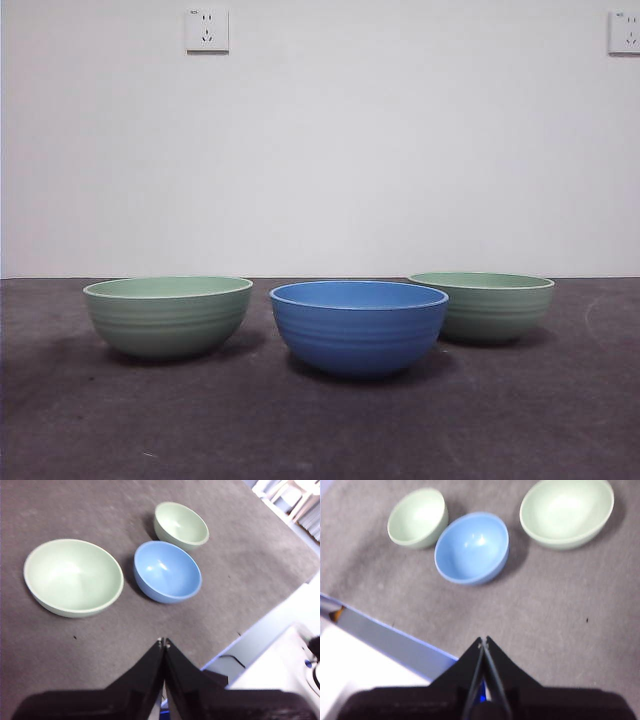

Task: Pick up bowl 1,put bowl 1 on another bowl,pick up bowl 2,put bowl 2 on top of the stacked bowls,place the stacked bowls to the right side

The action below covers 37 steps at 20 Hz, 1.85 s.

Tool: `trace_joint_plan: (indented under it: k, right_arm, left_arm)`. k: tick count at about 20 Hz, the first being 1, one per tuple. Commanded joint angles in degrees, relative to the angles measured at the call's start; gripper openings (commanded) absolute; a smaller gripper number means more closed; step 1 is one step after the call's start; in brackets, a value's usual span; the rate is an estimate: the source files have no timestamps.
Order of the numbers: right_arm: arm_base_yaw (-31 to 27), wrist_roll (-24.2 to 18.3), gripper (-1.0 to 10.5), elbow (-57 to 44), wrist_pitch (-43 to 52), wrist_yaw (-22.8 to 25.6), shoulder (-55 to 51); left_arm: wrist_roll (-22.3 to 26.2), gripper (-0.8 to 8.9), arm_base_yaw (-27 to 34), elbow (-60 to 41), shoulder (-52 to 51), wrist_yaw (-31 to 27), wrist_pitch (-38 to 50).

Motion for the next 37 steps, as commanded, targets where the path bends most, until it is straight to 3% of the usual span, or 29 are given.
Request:
trace_joint_plan:
  k: [1,4,6,11,14,25,34,37]
  right_arm:
    - [0.1,-1.6,0.0,0.2,0.1,0.0,0.2]
    - [0.1,-1.6,0.0,0.2,0.1,0.0,0.2]
    - [0.1,-1.6,0.4,0.2,0.1,0.0,0.2]
    - [0.1,0.4,4.1,0.2,0.2,0.0,0.3]
    - [0.1,1.0,5.3,0.2,0.2,0.0,0.5]
    - [0.1,4.3,5.4,0.2,1.6,0.0,3.0]
    - [0.1,12.4,5.4,0.2,13.1,0.5,11.1]
    - [0.1,14.1,5.4,0.2,17.7,3.1,16.0]
  left_arm:
    - [2.3,-0.07,-0.3,0.2,-0.1,0.2,-1.0]
    - [2.2,0.03,-0.3,0.2,-0.1,0.2,-1.2]
    - [2.1,0.64,-0.3,0.2,-0.1,0.0,-1.2]
    - [-0.2,5.68,-0.2,0.2,-0.1,-0.1,-1.2]
    - [-0.7,5.79,-0.2,0.2,-0.1,-0.1,-1.2]
    - [-1.1,5.76,-0.2,0.2,-0.1,-0.2,-1.2]
    - [-1.1,5.76,-0.2,0.2,-0.1,-0.1,-1.2]
    - [-1.1,5.76,-0.2,0.2,-0.1,-0.1,-1.2]
